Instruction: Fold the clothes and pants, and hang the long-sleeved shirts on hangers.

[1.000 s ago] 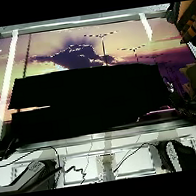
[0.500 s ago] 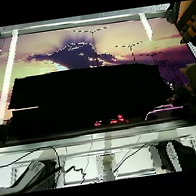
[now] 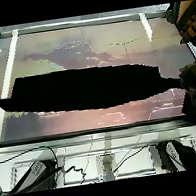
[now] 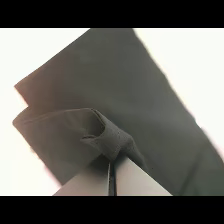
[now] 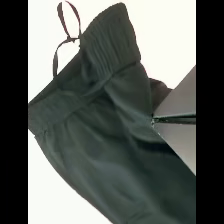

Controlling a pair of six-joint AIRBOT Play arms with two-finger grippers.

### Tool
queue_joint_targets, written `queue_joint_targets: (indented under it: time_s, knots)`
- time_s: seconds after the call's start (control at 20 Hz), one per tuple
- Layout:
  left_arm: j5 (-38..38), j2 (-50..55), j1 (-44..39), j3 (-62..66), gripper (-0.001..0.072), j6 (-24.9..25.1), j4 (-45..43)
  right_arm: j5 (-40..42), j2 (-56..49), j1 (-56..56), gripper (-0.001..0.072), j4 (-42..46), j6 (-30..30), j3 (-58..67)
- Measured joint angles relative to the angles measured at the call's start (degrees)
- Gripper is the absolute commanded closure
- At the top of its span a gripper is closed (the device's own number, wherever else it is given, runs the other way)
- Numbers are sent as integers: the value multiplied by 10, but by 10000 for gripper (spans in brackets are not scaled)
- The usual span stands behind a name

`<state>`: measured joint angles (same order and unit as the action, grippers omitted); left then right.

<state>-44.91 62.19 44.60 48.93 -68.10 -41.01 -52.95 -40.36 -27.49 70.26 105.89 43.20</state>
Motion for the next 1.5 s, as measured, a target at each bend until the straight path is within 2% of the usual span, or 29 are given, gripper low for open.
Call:
queue_joint_targets:
  time_s: [0.4,0.6,0.8,1.05,1.45,1.5]
  knots:
    - [142,136,-156,107,701,-75,25,167,-212,49,696,-119,0,41]
    - [178,198,-180,125,700,-111,28,234,-338,96,695,-132,13,117]
    - [212,223,-186,129,699,-123,28,266,-429,117,695,-139,26,187]
    - [245,230,-187,131,699,-125,28,325,-462,124,695,-145,30,217]
    - [256,231,-188,131,698,-140,28,415,-473,143,694,-150,30,224]
    - [258,231,-188,131,680,-140,28,429,-475,150,612,-146,25,224]
